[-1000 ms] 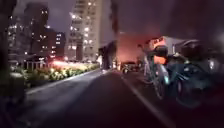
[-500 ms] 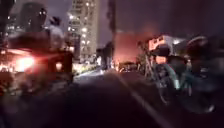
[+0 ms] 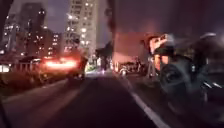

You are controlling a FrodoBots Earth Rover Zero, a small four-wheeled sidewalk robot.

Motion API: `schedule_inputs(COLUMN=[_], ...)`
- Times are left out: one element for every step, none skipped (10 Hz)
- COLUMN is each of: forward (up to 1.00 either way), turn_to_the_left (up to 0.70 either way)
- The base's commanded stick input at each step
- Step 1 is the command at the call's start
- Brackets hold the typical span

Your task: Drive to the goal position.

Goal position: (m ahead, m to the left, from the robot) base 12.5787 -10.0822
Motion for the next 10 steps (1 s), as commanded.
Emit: schedule_inputs(forward=[0.45,0.45,0.45,0.45,0.45,0.45,0.45,0.45,0.45,0.45], turn_to_the_left=[0.00,0.00,0.00,0.00,0.00,0.00,0.00,0.00,0.00,0.00])
